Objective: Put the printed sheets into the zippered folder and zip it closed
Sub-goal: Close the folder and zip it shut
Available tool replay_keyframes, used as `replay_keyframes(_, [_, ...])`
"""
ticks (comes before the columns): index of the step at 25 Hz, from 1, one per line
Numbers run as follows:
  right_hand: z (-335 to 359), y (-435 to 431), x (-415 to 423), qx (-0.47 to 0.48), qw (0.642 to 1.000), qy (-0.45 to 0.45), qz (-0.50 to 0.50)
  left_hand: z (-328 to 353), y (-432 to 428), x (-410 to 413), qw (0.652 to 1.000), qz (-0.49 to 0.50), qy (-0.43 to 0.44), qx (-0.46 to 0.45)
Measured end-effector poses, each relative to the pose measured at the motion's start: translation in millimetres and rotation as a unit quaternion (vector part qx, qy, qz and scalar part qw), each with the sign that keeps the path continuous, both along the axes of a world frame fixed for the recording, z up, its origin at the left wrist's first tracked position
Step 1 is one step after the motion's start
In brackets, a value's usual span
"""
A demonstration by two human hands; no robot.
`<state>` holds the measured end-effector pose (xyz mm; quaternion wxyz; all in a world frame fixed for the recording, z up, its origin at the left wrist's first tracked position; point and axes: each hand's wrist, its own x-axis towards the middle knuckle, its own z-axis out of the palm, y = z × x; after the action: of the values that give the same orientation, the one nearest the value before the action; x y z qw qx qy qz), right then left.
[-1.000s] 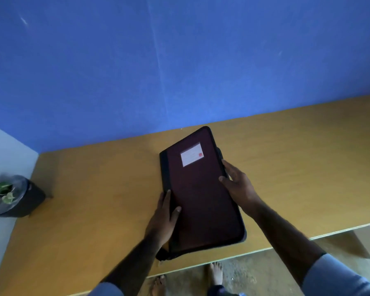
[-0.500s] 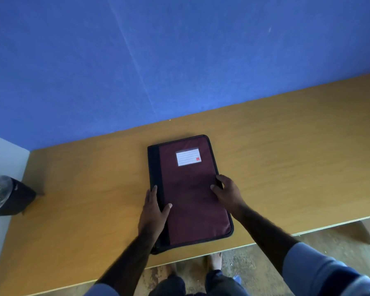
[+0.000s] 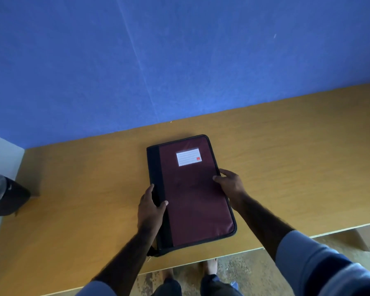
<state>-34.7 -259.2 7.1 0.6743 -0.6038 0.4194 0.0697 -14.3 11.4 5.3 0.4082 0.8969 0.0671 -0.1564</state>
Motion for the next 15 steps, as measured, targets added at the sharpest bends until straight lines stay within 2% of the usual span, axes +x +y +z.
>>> replay_keyframes(5, [3.8, -0.9, 22.8, -0.021, 0.999, -0.023, 0.005, -0.5, -5.1, 14.7, 1.0, 0.003, -0.013, -0.012])
replay_keyframes(11, [-6.6, 0.1, 23.7, -0.044, 0.998, -0.033, 0.038, -4.9, 6.6, 21.1, 0.999, -0.043, -0.016, 0.006])
replay_keyframes(15, [-11.8, 2.3, 20.8, -0.135, 0.988, -0.028, 0.074, -6.8, 16.2, 14.6, 0.997, -0.071, 0.006, -0.002])
